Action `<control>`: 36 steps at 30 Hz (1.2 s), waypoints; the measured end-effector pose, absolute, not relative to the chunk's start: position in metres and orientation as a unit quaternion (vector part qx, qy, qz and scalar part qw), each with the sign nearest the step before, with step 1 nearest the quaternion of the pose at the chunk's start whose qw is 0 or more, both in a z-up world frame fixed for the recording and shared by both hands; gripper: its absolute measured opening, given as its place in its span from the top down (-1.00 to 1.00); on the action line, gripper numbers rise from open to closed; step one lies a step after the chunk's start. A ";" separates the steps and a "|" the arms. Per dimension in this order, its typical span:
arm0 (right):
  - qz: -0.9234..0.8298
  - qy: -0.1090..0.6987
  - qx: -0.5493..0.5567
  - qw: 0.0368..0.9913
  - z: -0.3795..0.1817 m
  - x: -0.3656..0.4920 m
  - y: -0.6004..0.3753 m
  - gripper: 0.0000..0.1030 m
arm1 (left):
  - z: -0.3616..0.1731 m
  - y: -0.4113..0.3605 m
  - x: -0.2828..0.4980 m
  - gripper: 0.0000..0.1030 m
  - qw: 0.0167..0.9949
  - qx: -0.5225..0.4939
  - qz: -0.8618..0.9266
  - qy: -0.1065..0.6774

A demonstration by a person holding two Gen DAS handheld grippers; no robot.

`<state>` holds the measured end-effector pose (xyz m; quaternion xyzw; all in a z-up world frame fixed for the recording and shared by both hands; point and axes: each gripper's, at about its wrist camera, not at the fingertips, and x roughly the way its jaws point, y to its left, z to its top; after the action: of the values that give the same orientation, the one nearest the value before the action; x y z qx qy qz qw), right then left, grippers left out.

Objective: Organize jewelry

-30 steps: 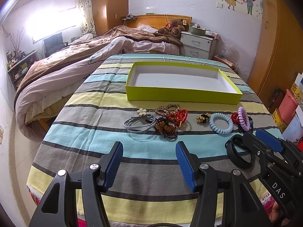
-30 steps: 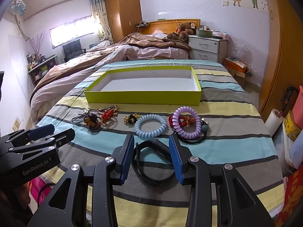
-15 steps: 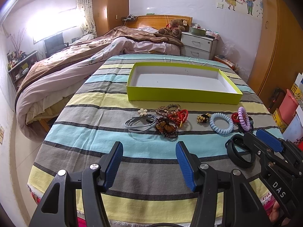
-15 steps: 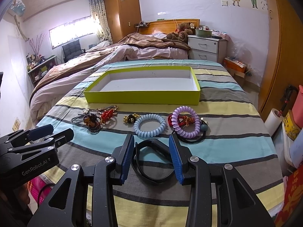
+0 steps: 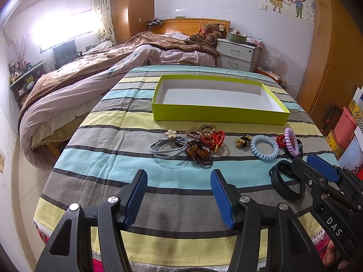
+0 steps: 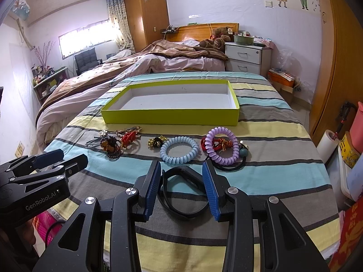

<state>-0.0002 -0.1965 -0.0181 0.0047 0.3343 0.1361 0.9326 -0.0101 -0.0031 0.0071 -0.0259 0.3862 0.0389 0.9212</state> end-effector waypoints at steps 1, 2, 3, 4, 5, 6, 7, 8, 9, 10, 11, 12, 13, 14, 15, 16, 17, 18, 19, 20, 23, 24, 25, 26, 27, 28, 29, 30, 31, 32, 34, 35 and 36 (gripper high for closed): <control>0.136 0.334 0.004 0.933 -0.018 0.000 -0.196 0.24 | 0.007 -0.003 -0.010 -0.11 0.921 -0.026 0.038 0.386; 0.136 0.334 0.004 0.933 -0.018 0.000 -0.197 0.24 | 0.007 -0.003 -0.010 -0.11 0.921 -0.026 0.038 0.386; 0.136 0.334 0.005 0.933 -0.018 0.000 -0.197 0.24 | 0.007 -0.003 -0.010 -0.11 0.921 -0.026 0.039 0.386; 0.136 0.334 0.005 0.933 -0.018 0.000 -0.197 0.24 | 0.007 -0.003 -0.010 -0.11 0.921 -0.025 0.038 0.386; 0.136 0.334 0.005 0.933 -0.018 0.000 -0.197 0.24 | 0.007 -0.003 -0.010 -0.11 0.921 -0.025 0.037 0.387; 0.136 0.334 0.005 0.933 -0.018 0.000 -0.197 0.24 | 0.007 -0.003 -0.011 -0.11 0.921 -0.026 0.038 0.386; 0.136 0.334 0.004 0.933 -0.018 0.000 -0.196 0.24 | 0.007 -0.003 -0.011 -0.11 0.921 -0.026 0.037 0.386; 0.136 0.334 0.005 0.933 -0.018 0.000 -0.197 0.24 | 0.007 -0.003 -0.011 -0.11 0.921 -0.026 0.037 0.387; 0.136 0.334 0.005 0.933 -0.018 0.000 -0.197 0.24 | 0.007 -0.002 -0.012 -0.11 0.921 -0.026 0.038 0.387; 0.136 0.334 0.005 0.933 -0.018 0.000 -0.197 0.24 | 0.007 -0.002 -0.012 -0.11 0.921 -0.026 0.037 0.387; 0.136 0.334 0.004 0.933 -0.018 0.000 -0.197 0.24 | 0.007 -0.002 -0.012 -0.11 0.921 -0.026 0.037 0.387; 0.136 0.335 0.004 0.932 -0.018 0.000 -0.197 0.24 | 0.007 -0.002 -0.012 -0.11 0.921 -0.026 0.037 0.387; 0.136 0.335 0.005 0.932 -0.018 0.000 -0.197 0.24 | 0.007 -0.002 -0.013 -0.11 0.921 -0.027 0.038 0.387; 0.136 0.335 0.004 0.932 -0.019 -0.001 -0.197 0.24 | 0.007 -0.002 -0.012 -0.11 0.921 -0.026 0.037 0.387; 0.136 0.335 0.005 0.932 -0.019 0.000 -0.197 0.24 | 0.007 -0.002 -0.012 -0.11 0.921 -0.026 0.037 0.387; 0.136 0.334 0.005 0.932 -0.018 -0.001 -0.197 0.24 | 0.007 -0.002 -0.012 -0.11 0.921 -0.027 0.037 0.387; 0.136 0.334 0.004 0.933 -0.019 -0.001 -0.197 0.24 | 0.007 -0.002 -0.013 -0.11 0.921 -0.027 0.037 0.387; 0.136 0.334 0.004 0.933 -0.019 0.000 -0.196 0.24 | 0.007 -0.001 -0.013 -0.11 0.921 -0.027 0.037 0.387; 0.136 0.335 0.005 0.932 -0.019 0.000 -0.197 0.24 | 0.007 -0.001 -0.013 -0.11 0.921 -0.027 0.038 0.387; 0.136 0.335 0.005 0.932 -0.019 0.000 -0.197 0.24 | 0.007 -0.001 -0.014 -0.11 0.921 -0.027 0.038 0.386; 0.137 0.334 0.005 0.932 -0.019 0.000 -0.197 0.24 | 0.007 0.000 -0.014 -0.11 0.921 -0.027 0.039 0.386; 0.137 0.335 0.005 0.932 -0.018 0.000 -0.197 0.24 | 0.007 0.000 -0.014 -0.11 0.921 -0.027 0.039 0.386; 0.137 0.335 0.004 0.932 -0.019 0.000 -0.196 0.24 | 0.007 0.000 -0.015 -0.11 0.921 -0.028 0.040 0.386; 0.136 0.335 0.004 0.932 -0.019 -0.001 -0.196 0.24 | 0.007 0.001 -0.016 -0.11 0.921 -0.029 0.041 0.386; 0.136 0.337 0.004 0.932 -0.019 -0.001 -0.197 0.24 | 0.007 0.001 -0.015 -0.11 0.921 -0.030 0.041 0.387; 0.136 0.338 0.004 0.931 -0.020 -0.001 -0.197 0.24 | 0.007 0.002 -0.015 -0.11 0.920 -0.030 0.041 0.388; 0.136 0.338 0.004 0.931 -0.020 -0.001 -0.197 0.24 | 0.007 0.002 -0.015 -0.11 0.920 -0.031 0.041 0.389; 0.136 0.339 0.005 0.931 -0.020 -0.001 -0.197 0.24 | 0.007 0.003 -0.014 -0.11 0.919 -0.031 0.040 0.390; 0.136 0.338 0.005 0.931 -0.020 -0.001 -0.197 0.24 | 0.007 0.003 -0.015 -0.11 0.919 -0.032 0.040 0.390; 0.135 0.337 0.006 0.932 -0.020 -0.001 -0.198 0.24 | 0.007 0.003 -0.014 -0.11 0.919 -0.031 0.040 0.390; 0.136 0.336 0.006 0.932 -0.020 -0.001 -0.198 0.24 | 0.007 0.003 -0.014 -0.11 0.919 -0.030 0.040 0.390; 0.136 0.337 0.006 0.932 -0.021 0.000 -0.198 0.24 | 0.007 0.003 -0.015 -0.11 0.920 -0.029 0.040 0.390; 0.136 0.337 0.006 0.932 -0.020 0.000 -0.198 0.24 | 0.007 0.004 -0.014 -0.11 0.920 -0.029 0.040 0.390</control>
<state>-0.0003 -0.1983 -0.0204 0.0061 0.3370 0.1361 0.9316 -0.0142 0.0038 0.0072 -0.0289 0.3898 0.0399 0.9196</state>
